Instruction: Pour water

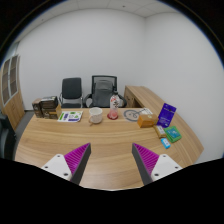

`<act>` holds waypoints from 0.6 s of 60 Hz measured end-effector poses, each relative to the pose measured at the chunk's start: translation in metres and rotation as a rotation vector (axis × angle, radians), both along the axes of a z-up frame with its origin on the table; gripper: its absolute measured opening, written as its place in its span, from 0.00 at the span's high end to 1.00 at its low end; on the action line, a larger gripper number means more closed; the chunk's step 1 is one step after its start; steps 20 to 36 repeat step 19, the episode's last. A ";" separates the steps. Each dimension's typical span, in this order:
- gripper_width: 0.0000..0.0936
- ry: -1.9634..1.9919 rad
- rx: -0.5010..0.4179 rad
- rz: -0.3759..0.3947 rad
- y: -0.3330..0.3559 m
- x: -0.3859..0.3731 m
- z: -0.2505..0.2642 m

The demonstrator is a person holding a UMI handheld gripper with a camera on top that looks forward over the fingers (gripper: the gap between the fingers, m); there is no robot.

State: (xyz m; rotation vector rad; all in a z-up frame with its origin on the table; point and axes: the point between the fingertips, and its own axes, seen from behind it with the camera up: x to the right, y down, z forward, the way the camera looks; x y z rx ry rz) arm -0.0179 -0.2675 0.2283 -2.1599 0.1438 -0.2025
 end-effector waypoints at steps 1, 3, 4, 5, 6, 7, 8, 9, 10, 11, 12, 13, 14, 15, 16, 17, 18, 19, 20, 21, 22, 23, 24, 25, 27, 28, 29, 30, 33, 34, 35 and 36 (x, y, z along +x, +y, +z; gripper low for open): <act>0.08 0.000 0.001 -0.001 -0.003 -0.002 0.001; 0.09 -0.001 0.002 -0.001 -0.010 -0.005 0.001; 0.08 -0.003 0.002 0.000 -0.013 -0.006 0.002; 0.09 -0.005 0.001 0.000 -0.015 -0.008 0.002; 0.08 -0.005 -0.001 0.000 -0.017 -0.009 0.004; 0.08 -0.005 0.000 0.000 -0.019 -0.010 0.004; 0.09 -0.004 0.002 0.000 -0.021 -0.011 0.005; 0.08 -0.004 0.004 0.000 -0.023 -0.012 0.006; 0.08 -0.004 0.006 0.000 -0.025 -0.013 0.007; 0.09 -0.005 0.008 0.000 -0.027 -0.014 0.007; 0.09 -0.007 0.008 0.000 -0.028 -0.015 0.007; 0.09 -0.009 0.005 0.001 -0.030 -0.015 0.007; 0.09 -0.009 0.001 0.003 -0.032 -0.016 0.007; 0.08 -0.009 -0.002 0.004 -0.033 -0.017 0.007; 0.08 -0.009 -0.005 0.004 -0.034 -0.018 0.007; 0.09 -0.009 -0.006 0.004 -0.035 -0.019 0.007; 0.08 -0.009 -0.006 0.004 -0.036 -0.020 0.008; 0.09 -0.009 -0.004 0.006 -0.037 -0.021 0.009; 0.09 -0.009 -0.004 0.006 -0.037 -0.021 0.009; 0.09 -0.009 -0.004 0.006 -0.037 -0.021 0.009; 0.09 -0.009 -0.004 0.006 -0.037 -0.021 0.009; 0.09 -0.009 -0.004 0.006 -0.037 -0.021 0.009; 0.09 -0.009 -0.004 0.006 -0.037 -0.021 0.009; 0.09 -0.009 -0.004 0.006 -0.037 -0.021 0.009; 0.09 -0.009 -0.004 0.006 -0.037 -0.021 0.009; 0.09 -0.009 -0.004 0.006 -0.037 -0.021 0.009; 0.09 -0.009 -0.004 0.006 -0.037 -0.021 0.009; 0.09 -0.009 -0.004 0.006 -0.037 -0.021 0.009; 0.09 -0.009 -0.004 0.006 -0.037 -0.021 0.009; 0.09 -0.009 -0.004 0.006 -0.037 -0.021 0.009; 0.09 -0.009 -0.004 0.006 -0.037 -0.021 0.009; 0.09 -0.009 -0.004 0.006 -0.037 -0.021 0.009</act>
